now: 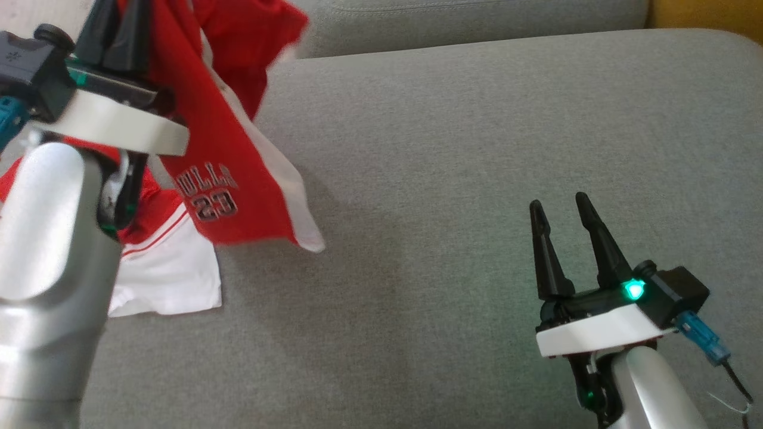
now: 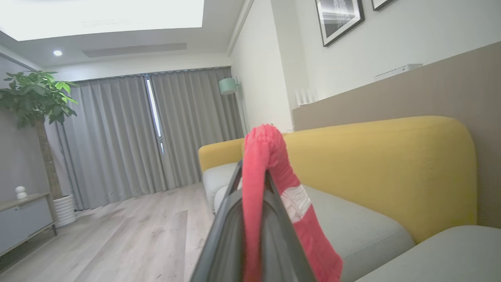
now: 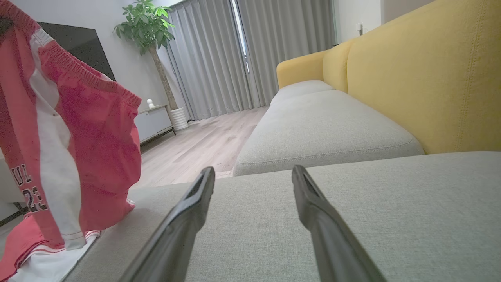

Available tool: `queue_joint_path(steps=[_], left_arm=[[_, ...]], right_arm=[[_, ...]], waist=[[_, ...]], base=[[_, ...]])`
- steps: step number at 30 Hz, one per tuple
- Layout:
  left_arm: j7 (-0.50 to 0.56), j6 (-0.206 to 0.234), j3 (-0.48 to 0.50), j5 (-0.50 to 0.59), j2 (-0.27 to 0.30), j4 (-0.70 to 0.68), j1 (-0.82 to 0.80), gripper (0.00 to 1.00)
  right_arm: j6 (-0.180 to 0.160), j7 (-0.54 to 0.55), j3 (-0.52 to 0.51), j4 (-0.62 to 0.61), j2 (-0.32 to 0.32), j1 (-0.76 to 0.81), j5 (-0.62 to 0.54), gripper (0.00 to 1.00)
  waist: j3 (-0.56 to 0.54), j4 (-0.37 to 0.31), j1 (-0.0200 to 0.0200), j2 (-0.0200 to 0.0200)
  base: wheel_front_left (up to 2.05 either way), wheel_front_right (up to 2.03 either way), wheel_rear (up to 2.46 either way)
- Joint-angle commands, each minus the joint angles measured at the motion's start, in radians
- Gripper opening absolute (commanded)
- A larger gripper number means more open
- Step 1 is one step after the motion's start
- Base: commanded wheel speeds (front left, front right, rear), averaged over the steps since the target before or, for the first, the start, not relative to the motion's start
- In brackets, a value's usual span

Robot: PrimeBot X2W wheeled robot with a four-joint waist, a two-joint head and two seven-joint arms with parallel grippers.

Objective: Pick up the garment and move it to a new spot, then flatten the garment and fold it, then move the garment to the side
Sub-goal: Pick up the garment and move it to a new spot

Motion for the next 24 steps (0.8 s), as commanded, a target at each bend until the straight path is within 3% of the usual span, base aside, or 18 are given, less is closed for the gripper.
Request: queue_joint_path(steps=[1, 8, 16, 24], left_arm=[[0.002, 0.006, 0.034, -0.01, 0.035, -0.04, -0.041, 0.0], [0.053, 0.002, -0.03, -0.038, -0.024, -0.143, 0.003, 0.0], [0.072, 0.0, -0.117, -0.071, -0.168, -0.169, -0.059, 0.0], [-0.01, 0.034, -0.105, -0.155, -0.294, -0.129, -0.138, 0.0]], right_arm=[[0.008, -0.011, 0.027, -0.029, -0.004, -0.015, 0.004, 1.0], [0.008, -0.011, 0.028, -0.039, -0.004, -0.024, 0.005, 1.0], [0.008, -0.011, 0.026, -0.067, -0.004, -0.062, 0.033, 1.0], [0.008, -0.011, 0.004, -0.107, -0.004, -0.083, 0.075, 1.0]], waist=[[-0.001, -0.004, 0.0001, -0.0001], [0.01, -0.057, 0.0001, -0.0001], [0.057, -0.185, 0.0001, -0.0001], [0.09, -0.293, 0.0001, -0.0001]], base=[[0.0, 0.0, 0.0], [0.0, 0.0, 0.0], [0.0, 0.0, 0.0], [0.0, 0.0, 0.0]])
